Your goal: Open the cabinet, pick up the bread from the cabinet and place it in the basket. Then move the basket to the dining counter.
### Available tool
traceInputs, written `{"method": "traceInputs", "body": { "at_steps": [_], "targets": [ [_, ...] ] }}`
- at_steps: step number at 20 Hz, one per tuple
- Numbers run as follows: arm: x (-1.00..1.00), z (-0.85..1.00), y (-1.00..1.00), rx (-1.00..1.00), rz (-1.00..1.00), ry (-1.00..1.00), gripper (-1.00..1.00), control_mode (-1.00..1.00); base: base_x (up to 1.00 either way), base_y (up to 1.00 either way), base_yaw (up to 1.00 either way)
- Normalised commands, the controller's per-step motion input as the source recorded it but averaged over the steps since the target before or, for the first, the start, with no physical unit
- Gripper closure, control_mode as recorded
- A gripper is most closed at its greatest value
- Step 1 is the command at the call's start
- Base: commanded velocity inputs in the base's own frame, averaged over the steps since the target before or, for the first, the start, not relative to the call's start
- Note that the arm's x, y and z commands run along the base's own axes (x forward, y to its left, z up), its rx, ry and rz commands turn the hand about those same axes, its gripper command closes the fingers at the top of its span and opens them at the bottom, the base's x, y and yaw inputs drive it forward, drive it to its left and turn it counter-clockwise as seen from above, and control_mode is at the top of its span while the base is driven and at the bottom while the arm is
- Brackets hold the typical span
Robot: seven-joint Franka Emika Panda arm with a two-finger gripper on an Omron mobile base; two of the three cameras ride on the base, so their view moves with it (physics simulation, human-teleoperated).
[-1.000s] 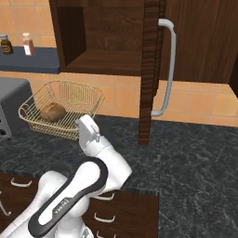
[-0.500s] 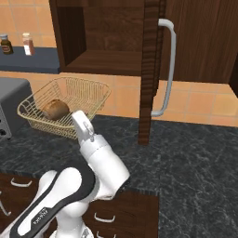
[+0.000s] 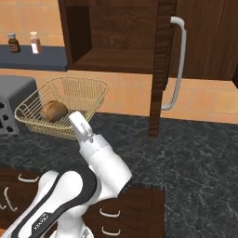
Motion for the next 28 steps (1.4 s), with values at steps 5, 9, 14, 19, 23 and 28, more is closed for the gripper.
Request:
{"method": "traceInputs", "body": {
  "at_steps": [5,9,14,19,23,28],
  "targets": [
    [0.00,0.00,0.00,0.00,0.00,0.00,1.00,1.00,-0.24,1.00,0.00],
    [0.00,0.00,0.00,0.00,0.00,0.00,1.00,1.00,-0.01,1.00,0.04],
    [0.00,0.00,0.00,0.00,0.00,0.00,1.00,1.00,-0.02,0.85,0.71],
    [0.00,0.00,0.00,0.00,0.00,0.00,1.00,1.00,0.00,0.59,0.82],
    [0.00,0.00,0.00,0.00,0.00,0.00,1.00,1.00,0.00,0.13,1.00],
    [0.00,0.00,0.00,0.00,0.00,0.00,1.00,1.00,0.00,0.02,1.00]
  ]
}}
